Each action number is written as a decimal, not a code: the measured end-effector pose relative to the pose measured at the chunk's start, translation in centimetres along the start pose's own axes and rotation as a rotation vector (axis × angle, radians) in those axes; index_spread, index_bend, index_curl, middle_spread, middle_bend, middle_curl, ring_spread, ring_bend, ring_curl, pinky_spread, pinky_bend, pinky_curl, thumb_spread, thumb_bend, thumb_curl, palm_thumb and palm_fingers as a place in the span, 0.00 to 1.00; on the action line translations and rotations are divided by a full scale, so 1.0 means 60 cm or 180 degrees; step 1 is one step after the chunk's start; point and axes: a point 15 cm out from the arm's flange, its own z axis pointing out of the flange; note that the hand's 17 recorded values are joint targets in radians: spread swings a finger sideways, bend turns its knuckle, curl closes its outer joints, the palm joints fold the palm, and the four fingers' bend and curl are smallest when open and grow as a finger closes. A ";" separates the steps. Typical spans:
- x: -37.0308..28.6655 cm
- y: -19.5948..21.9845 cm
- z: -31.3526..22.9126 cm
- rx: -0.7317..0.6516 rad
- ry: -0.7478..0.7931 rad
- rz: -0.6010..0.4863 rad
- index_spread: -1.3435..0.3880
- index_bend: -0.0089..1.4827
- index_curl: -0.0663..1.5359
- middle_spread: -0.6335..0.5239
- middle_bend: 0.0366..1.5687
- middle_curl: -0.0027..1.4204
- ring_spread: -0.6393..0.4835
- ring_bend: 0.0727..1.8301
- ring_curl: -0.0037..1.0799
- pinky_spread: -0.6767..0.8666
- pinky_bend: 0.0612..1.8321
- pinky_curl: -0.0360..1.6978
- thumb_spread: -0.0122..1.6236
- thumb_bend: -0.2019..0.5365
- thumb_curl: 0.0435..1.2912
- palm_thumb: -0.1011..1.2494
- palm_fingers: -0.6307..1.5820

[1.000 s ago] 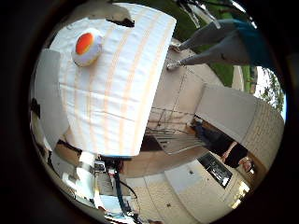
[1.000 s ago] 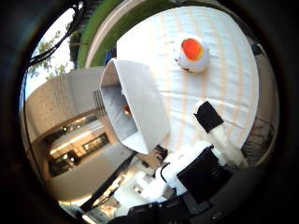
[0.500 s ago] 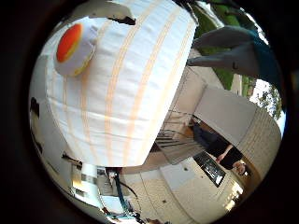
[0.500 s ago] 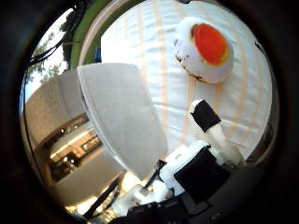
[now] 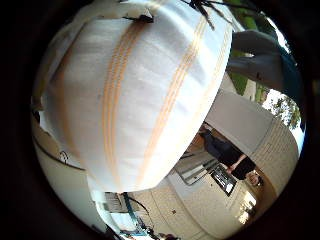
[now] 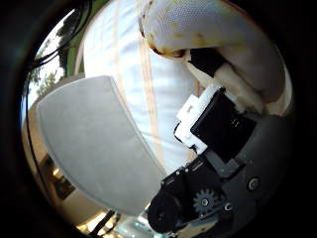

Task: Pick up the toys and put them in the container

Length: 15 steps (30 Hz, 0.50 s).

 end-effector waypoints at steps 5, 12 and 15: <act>-0.005 0.002 -0.015 0.0047 0.0020 -0.0021 0.55 0.13 0.14 0.44 0.54 0.47 0.62 0.64 0.60 0.70 0.55 0.28 0.69 0.26 0.34 0.69 0.78; -0.005 0.038 -0.127 0.0438 0.0094 0.0010 0.43 0.28 0.14 0.39 0.65 0.58 0.54 0.69 0.67 0.64 0.70 0.38 0.70 0.28 0.39 0.80 0.77; -0.006 0.068 -0.176 0.0562 0.0123 0.0028 0.38 0.35 0.14 0.37 0.67 0.62 0.52 0.70 0.70 0.61 0.73 0.42 0.71 0.26 0.41 0.80 0.75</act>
